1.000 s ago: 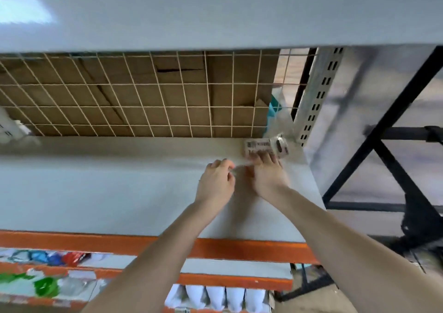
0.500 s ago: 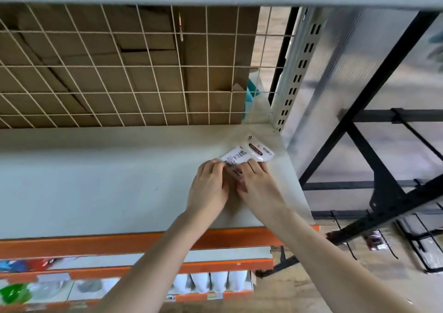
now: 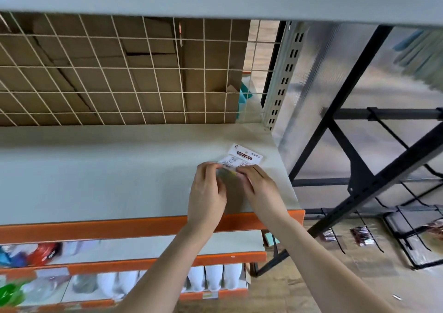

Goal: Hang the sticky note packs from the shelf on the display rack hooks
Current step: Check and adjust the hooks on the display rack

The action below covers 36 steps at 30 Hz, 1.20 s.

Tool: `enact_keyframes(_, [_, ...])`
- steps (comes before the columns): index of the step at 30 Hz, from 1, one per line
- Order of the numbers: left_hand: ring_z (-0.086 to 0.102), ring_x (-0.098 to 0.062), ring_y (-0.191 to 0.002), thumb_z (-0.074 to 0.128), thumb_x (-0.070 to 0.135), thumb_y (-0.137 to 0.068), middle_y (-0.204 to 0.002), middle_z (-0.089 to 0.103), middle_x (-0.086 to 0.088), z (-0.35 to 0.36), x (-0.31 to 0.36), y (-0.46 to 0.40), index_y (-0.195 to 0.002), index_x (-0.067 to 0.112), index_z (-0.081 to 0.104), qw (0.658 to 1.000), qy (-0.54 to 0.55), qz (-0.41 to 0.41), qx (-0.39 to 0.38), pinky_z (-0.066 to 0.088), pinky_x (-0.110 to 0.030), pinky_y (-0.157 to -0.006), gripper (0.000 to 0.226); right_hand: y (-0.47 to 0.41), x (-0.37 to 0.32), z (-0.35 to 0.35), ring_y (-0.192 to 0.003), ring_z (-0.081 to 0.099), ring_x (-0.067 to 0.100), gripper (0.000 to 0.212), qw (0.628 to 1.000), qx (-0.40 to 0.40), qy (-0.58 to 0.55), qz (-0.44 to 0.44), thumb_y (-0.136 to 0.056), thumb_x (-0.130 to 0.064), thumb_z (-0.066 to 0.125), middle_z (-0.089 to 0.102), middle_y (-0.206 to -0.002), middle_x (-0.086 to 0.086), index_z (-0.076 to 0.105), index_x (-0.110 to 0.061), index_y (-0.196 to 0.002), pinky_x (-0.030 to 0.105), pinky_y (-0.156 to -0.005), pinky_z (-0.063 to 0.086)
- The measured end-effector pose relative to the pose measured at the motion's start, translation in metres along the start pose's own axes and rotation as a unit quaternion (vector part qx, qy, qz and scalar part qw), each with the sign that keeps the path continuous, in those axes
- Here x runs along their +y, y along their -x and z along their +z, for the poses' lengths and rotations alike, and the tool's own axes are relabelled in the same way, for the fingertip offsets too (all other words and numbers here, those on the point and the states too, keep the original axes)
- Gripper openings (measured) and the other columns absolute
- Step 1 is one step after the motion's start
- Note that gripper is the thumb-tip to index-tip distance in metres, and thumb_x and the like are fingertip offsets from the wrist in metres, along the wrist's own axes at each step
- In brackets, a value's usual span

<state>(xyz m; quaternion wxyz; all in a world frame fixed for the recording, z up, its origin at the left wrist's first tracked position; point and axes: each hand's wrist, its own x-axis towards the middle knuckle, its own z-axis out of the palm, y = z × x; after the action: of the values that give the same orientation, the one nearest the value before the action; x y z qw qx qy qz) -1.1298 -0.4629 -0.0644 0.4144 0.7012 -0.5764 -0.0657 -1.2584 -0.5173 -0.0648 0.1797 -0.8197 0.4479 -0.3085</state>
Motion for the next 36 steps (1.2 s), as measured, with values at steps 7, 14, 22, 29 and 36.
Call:
enact_keyframes(7, [0.063,-0.022,-0.095,0.058,0.004,-0.09,-0.11,0.059,-0.011,0.003,0.012,0.015,-0.112,0.004,0.058,0.998,0.057,-0.01,-0.02,0.046,-0.018,-0.082,0.021,-0.004,-0.006,-0.021,-0.095,0.062,0.015,0.025,0.911,0.129,-0.302,0.249,-0.103,-0.013,0.037,0.063,-0.092,-0.002,0.059,-0.016,-0.091,0.026,-0.084,0.054])
enact_keyframes(14, [0.058,-0.012,-0.098,0.05,0.03,-0.097,-0.114,0.064,-0.004,0.007,0.043,0.017,-0.122,0.009,0.055,0.978,0.147,-0.109,-0.098,0.04,0.0,-0.071,0.033,0.005,-0.011,-0.041,-0.084,0.065,0.015,0.028,0.778,0.162,-0.478,0.374,-0.104,-0.01,0.034,0.066,-0.092,0.01,0.061,-0.009,-0.095,0.018,-0.058,0.055])
enact_keyframes(22, [0.068,-0.009,-0.087,0.059,0.028,-0.092,-0.096,0.07,0.0,0.006,0.097,0.01,-0.102,0.02,0.061,0.88,0.419,-0.211,-0.073,0.055,-0.02,-0.069,0.013,0.025,0.001,-0.083,-0.079,0.069,0.013,0.029,0.762,0.135,-0.529,0.347,-0.104,-0.011,0.036,0.07,-0.087,0.005,0.062,-0.015,-0.094,0.022,-0.062,0.054])
enact_keyframes(29, [0.067,-0.006,-0.087,0.064,0.041,-0.084,-0.09,0.07,0.008,0.009,0.153,0.031,-0.099,0.028,0.061,0.914,0.398,-0.069,-0.033,0.054,-0.016,-0.065,0.02,0.062,0.021,-0.145,-0.086,0.061,0.022,0.025,0.869,0.136,-0.397,0.263,-0.103,-0.021,0.038,0.065,-0.089,0.008,0.058,-0.02,-0.087,0.037,-0.081,0.049])
enact_keyframes(36, [0.064,0.002,-0.079,0.057,0.037,-0.083,-0.086,0.068,0.02,0.024,0.23,0.073,-0.092,0.031,0.06,0.943,0.333,0.018,0.011,0.048,-0.009,-0.061,0.011,0.107,0.037,-0.224,-0.091,0.062,0.016,0.019,0.922,0.11,-0.348,0.127,-0.098,-0.02,0.05,0.064,-0.102,0.01,0.053,-0.007,-0.112,0.038,-0.08,0.054])
